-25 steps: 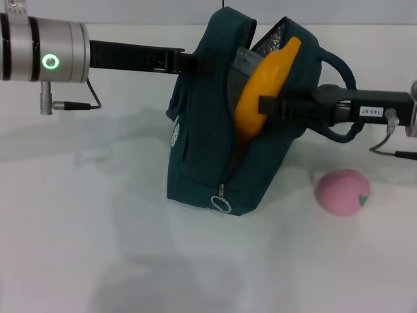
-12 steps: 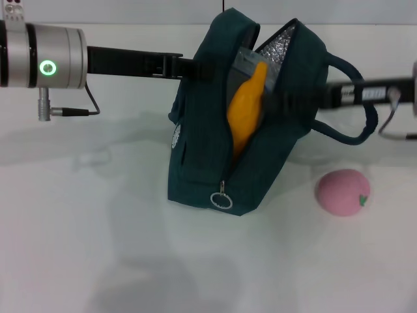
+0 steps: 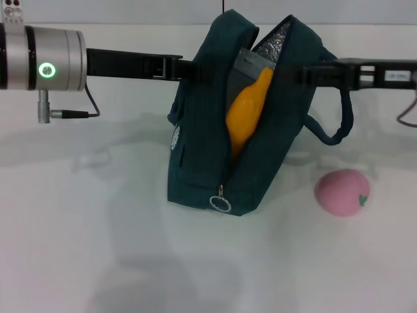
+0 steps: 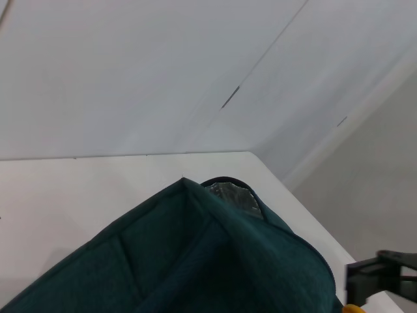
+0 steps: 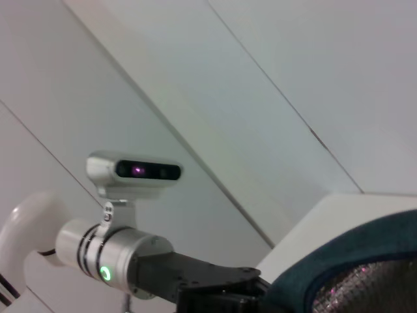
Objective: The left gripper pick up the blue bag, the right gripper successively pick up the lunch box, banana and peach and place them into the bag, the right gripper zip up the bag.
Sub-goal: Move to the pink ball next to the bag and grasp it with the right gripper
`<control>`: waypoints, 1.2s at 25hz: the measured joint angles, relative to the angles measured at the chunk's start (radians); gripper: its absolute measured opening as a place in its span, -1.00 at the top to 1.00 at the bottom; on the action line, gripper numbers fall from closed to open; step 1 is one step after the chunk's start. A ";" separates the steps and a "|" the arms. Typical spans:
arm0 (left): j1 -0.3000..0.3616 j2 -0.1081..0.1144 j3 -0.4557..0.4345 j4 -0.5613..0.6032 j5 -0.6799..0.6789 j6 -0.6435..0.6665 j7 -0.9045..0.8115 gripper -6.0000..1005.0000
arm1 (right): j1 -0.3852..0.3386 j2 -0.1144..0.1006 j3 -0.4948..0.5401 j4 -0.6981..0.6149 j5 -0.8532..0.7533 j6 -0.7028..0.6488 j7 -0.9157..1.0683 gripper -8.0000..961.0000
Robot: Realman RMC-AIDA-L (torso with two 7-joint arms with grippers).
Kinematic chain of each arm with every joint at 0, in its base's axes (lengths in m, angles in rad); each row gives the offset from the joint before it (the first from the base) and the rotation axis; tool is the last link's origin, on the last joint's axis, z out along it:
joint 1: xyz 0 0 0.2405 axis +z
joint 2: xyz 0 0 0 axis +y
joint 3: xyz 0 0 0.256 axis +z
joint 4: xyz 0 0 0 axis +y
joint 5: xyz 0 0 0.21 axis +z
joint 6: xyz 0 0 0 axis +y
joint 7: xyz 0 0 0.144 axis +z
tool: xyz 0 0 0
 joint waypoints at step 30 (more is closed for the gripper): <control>0.008 0.000 0.000 0.003 -0.015 -0.002 0.000 0.85 | -0.020 0.056 -0.018 -0.002 -0.007 0.020 -0.163 -0.59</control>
